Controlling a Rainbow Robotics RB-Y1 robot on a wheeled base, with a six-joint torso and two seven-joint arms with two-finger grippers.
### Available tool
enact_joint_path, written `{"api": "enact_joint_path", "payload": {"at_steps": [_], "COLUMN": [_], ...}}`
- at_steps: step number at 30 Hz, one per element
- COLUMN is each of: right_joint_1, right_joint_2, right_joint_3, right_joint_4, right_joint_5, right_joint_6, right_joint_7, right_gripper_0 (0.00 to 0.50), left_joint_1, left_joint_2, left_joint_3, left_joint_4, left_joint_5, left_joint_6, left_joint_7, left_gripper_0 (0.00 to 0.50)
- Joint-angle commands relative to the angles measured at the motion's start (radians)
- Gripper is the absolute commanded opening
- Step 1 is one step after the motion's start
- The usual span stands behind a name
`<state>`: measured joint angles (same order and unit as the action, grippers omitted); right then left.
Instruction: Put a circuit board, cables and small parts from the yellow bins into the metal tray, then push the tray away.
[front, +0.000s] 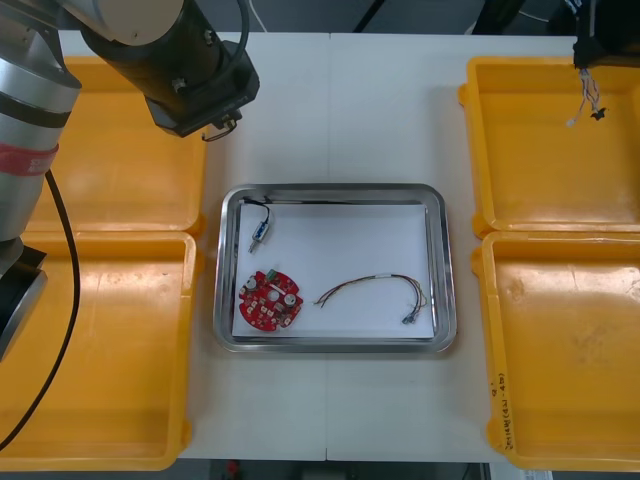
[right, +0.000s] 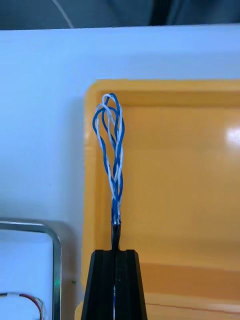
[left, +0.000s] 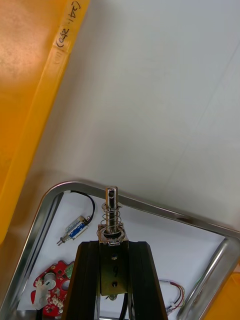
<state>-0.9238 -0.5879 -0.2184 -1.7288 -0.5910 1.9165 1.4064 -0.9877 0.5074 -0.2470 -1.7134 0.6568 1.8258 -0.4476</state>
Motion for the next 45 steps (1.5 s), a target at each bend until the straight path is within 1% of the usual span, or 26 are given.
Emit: {"api": "enact_joint_path", "payload": {"at_steps": [1, 2, 6, 13, 18, 24, 29, 34, 35, 37, 40, 43, 45], "right_joint_1": [0.003, 0.006, 0.014, 0.014, 0.014, 0.014, 0.014, 0.014, 0.014, 0.014, 0.014, 0.017, 0.020], "right_joint_2": [-0.059, -0.064, -0.061, -0.058, -0.044, -0.018, 0.010, 0.028, 0.028, 0.039, 0.048, 0.051, 0.065], "right_joint_3": [0.099, 0.129, 0.189, 0.318, 0.406, 0.524, 0.605, 0.668, 0.668, 0.697, 0.725, 0.746, 0.749], "right_joint_4": [-0.115, -0.147, -0.209, -0.293, -0.313, -0.321, -0.331, -0.301, -0.301, -0.273, -0.247, -0.216, -0.186], "right_joint_5": [-0.087, -0.138, -0.225, -0.322, -0.357, -0.356, -0.322, -0.257, -0.257, -0.225, -0.207, -0.211, -0.214], "right_joint_6": [0.003, 0.003, 0.003, 0.003, 0.003, 0.003, 0.003, 0.003, 0.003, 0.003, 0.003, 0.003, 0.003], "right_joint_7": [0.037, 0.045, 0.060, 0.089, 0.112, 0.144, 0.180, 0.310, 0.310, 0.376, 0.444, 0.519, 0.565], "right_gripper_0": [0.000, 0.000, 0.000, 0.000, 0.000, 0.000, 0.000, 0.000, 0.000, 0.000, 0.000, 0.000, 0.000], "left_joint_1": [0.001, 0.001, 0.003, 0.001, 0.001, 0.001, 0.001, 0.001, 0.001, 0.001, 0.001, 0.001, 0.001], "left_joint_2": [0.033, 0.033, 0.033, 0.033, 0.033, 0.033, 0.033, 0.033, 0.033, 0.033, 0.033, 0.033, 0.033], "left_joint_3": [0.031, 0.032, 0.032, 0.038, 0.041, 0.041, 0.041, 0.048, 0.048, 0.049, 0.049, 0.051, 0.051], "left_joint_4": [-0.029, -0.029, -0.029, -0.029, -0.029, -0.029, -0.029, -0.029, -0.029, -0.031, -0.029, -0.029, -0.031], "left_joint_5": [0.007, 0.007, 0.007, 0.007, 0.011, 0.012, 0.012, 0.014, 0.014, 0.015, 0.017, 0.018, 0.020], "left_joint_6": [0.004, 0.004, 0.004, 0.004, 0.004, 0.004, 0.006, 0.004, 0.004, 0.006, 0.006, 0.004, 0.004], "left_joint_7": [-0.039, -0.039, -0.039, -0.039, -0.039, -0.039, -0.039, -0.039, -0.039, -0.039, -0.039, -0.039, -0.039], "left_gripper_0": [0.000, 0.001, 0.000, 0.000, 0.000, 0.001, 0.001, 0.000, 0.000, 0.001, 0.000, 0.001, 0.000]}}
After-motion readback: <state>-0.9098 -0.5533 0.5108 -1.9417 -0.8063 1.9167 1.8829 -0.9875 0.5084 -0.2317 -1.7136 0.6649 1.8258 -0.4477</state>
